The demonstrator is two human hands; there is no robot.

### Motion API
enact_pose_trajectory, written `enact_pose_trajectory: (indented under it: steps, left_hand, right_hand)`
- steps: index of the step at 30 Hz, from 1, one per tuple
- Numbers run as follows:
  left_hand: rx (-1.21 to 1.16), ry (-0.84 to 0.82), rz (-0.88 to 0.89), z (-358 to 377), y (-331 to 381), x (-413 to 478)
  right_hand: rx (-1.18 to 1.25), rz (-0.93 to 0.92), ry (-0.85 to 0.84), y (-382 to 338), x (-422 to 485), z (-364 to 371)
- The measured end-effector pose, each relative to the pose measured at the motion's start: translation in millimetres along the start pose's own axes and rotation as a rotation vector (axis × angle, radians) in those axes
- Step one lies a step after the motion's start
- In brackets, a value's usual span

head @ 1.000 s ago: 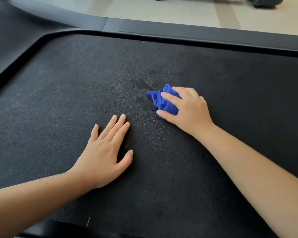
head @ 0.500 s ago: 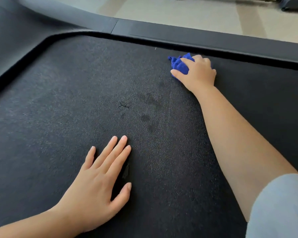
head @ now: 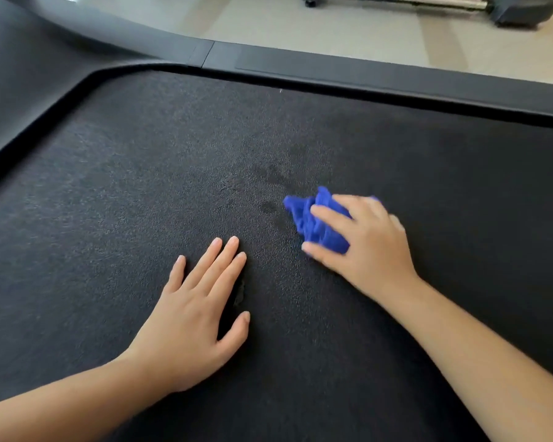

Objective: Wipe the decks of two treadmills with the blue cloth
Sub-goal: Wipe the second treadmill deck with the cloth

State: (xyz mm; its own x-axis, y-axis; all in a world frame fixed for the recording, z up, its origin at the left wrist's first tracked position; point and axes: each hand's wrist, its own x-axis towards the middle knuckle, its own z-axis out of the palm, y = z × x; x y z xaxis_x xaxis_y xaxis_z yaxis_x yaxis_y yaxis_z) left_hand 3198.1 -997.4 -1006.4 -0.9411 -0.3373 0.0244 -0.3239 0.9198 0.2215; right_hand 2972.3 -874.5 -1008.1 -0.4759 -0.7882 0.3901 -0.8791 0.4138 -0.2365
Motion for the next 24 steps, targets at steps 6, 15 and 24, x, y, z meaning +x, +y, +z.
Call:
enact_pose_trajectory:
  steps: [6,15,24]
  left_hand:
    - [-0.031,0.007,-0.003,-1,0,1]
    - [-0.055,0.025,-0.012,-2,0,-1]
    - [-0.058,-0.024,-0.030,-6,3,2]
  right_hand:
    - [-0.090,0.290,-0.130,51,137,37]
    - [-0.120,0.300,-0.132,55,132,32]
    - [-0.052,0.108,-0.027,-33,-53,-18]
